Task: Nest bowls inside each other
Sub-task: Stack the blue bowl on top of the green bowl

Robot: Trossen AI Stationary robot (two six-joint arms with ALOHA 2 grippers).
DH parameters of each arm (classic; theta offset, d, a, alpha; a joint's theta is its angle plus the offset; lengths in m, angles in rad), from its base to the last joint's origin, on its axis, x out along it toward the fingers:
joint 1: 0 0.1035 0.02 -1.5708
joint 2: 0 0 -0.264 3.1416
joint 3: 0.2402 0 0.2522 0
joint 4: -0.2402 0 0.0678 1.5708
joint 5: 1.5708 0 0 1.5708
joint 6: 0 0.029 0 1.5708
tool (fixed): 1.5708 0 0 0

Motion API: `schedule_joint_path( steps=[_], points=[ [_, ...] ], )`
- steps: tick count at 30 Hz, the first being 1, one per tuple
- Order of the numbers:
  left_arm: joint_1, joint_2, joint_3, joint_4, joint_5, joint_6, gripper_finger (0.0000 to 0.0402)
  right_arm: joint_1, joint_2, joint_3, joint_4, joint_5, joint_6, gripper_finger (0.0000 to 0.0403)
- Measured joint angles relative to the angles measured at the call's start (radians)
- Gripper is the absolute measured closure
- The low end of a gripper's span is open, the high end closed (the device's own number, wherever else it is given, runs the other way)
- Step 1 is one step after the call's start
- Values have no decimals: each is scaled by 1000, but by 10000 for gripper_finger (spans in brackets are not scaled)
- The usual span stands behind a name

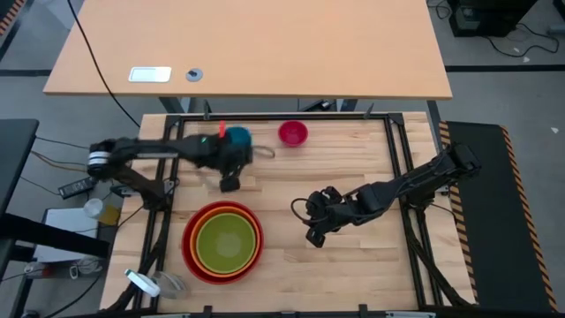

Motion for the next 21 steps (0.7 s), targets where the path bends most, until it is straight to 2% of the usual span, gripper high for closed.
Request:
schedule_joint_path(
  steps=[4,8,13,16,21],
  points=[
    [-234,-84,29,-58,61,-144,392,-17,0,-2,4,-28,-17,243],
    [-489,-115,49,-50,100,-235,391,-37,0,-2,11,-33,-28,243],
    [-767,-89,72,-18,131,-150,390,-60,0,-2,21,-60,-38,243],
    [-867,-56,72,-21,135,-165,390,-64,0,-2,36,-61,-54,243],
    [-915,53,73,-91,166,-170,389,-64,0,-2,78,-60,-64,243]
  ],
)
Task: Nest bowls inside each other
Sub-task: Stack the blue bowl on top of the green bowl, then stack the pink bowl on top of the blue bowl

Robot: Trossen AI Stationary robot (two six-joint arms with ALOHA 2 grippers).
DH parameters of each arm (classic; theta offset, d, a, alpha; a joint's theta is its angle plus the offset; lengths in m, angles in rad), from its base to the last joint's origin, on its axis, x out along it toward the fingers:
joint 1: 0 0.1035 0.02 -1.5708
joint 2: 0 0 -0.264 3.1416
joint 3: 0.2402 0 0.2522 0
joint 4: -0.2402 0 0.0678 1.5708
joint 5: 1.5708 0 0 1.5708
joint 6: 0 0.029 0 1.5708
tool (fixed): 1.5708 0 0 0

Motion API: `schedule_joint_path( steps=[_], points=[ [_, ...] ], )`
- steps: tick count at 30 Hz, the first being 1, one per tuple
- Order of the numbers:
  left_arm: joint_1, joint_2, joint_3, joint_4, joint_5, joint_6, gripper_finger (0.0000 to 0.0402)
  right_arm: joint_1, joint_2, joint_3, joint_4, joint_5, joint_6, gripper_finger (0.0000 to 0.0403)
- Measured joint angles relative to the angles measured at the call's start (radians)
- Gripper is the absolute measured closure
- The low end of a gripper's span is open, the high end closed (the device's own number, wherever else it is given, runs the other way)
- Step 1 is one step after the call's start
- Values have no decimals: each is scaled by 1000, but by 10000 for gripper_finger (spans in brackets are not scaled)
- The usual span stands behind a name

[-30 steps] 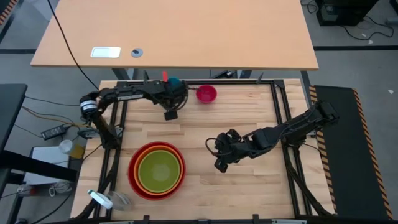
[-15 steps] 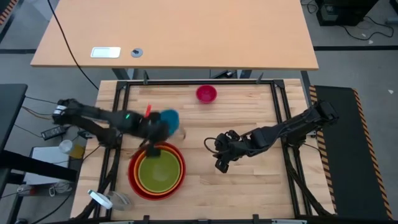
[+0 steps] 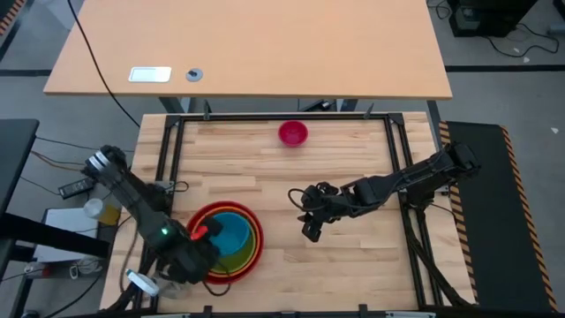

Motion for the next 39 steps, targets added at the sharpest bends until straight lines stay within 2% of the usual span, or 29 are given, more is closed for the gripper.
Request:
schedule_joint_path(
  steps=[7,13,16,24,28,31,33,39],
  points=[
    [43,133,0,-27,61,88,388,1,0,0,42,-2,8,243],
    [77,177,0,-31,82,61,369,13,0,0,44,-2,22,243],
    [90,174,0,-15,78,24,334,18,0,0,44,-2,27,243],
    [100,133,42,18,124,-77,206,18,0,0,44,-8,27,243],
    [107,103,83,22,134,-144,162,10,0,0,44,-21,27,243],
    [121,68,90,29,107,-206,152,-7,0,0,44,-32,27,243],
    [130,36,90,40,52,-252,153,-24,0,0,44,-46,27,243],
    [160,-65,57,82,-99,-338,176,-95,0,0,52,-81,-16,243]
  ],
)
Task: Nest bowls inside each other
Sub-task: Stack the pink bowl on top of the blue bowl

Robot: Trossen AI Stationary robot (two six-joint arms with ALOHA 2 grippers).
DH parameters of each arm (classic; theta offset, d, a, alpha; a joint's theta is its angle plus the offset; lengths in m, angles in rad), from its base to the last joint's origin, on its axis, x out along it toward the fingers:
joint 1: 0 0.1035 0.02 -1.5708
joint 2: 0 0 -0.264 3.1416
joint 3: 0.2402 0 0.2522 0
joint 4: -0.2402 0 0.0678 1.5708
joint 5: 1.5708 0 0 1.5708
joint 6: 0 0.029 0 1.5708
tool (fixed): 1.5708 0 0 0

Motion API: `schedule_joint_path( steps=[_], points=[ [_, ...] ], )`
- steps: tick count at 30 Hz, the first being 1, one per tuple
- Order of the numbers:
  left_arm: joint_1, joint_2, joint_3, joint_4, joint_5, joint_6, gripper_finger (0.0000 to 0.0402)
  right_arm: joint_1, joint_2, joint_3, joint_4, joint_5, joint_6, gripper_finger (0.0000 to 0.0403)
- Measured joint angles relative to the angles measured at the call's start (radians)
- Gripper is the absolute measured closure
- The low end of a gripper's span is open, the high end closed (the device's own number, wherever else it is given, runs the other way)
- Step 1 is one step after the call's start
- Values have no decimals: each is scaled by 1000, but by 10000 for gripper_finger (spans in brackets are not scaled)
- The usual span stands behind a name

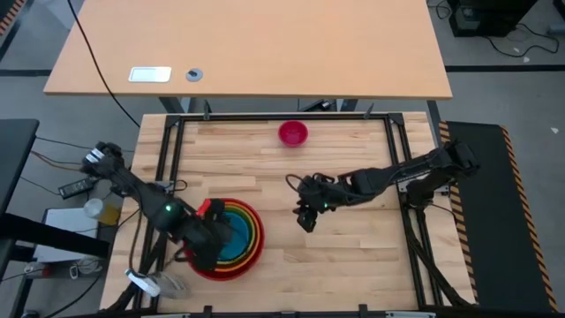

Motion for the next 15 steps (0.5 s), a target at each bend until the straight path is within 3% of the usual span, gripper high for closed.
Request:
schedule_joint_path(
  steps=[7,15],
  points=[
    [72,-145,-130,139,-97,-76,211,-132,0,0,-1,-20,-32,243],
    [178,-256,-258,431,-303,-225,229,-335,0,0,-35,8,-27,237]
  ],
)
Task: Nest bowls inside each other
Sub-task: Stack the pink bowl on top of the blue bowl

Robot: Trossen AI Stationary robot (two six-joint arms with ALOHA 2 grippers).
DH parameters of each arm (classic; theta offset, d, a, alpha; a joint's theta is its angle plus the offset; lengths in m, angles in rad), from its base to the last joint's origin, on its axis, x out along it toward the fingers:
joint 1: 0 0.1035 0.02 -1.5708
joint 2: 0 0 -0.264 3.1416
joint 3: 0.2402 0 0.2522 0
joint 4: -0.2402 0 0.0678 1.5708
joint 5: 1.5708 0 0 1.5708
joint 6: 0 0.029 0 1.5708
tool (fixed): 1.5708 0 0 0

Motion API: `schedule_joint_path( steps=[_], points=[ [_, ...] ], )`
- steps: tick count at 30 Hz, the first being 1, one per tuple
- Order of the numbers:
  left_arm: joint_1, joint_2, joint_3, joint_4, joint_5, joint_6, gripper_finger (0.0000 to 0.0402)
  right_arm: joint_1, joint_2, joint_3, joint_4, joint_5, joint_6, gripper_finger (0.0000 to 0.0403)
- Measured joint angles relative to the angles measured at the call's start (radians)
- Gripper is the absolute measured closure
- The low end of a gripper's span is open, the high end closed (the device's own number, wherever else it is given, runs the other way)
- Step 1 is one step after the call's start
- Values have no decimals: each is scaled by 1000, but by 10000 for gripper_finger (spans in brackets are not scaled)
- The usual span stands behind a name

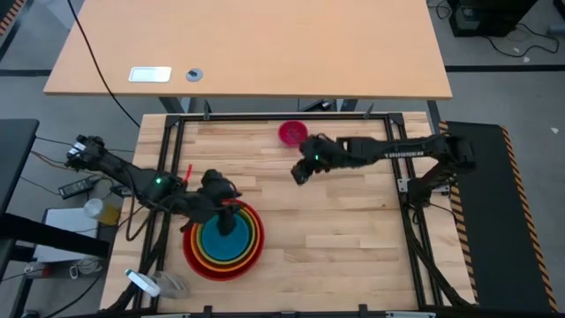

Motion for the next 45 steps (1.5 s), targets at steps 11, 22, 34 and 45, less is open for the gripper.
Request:
schedule_joint_path(
  steps=[11,22,34,45],
  points=[
    [37,-8,-142,364,-29,43,230,-251,9,0,-21,-36,3,168],
    [81,-82,-154,303,1,120,230,-389,161,-2,49,-162,55,152],
    [104,-136,-154,184,42,154,230,-468,322,-1,190,-197,105,154],
    [103,-137,-154,147,42,159,230,-463,361,2,277,-120,126,225]
  ],
)
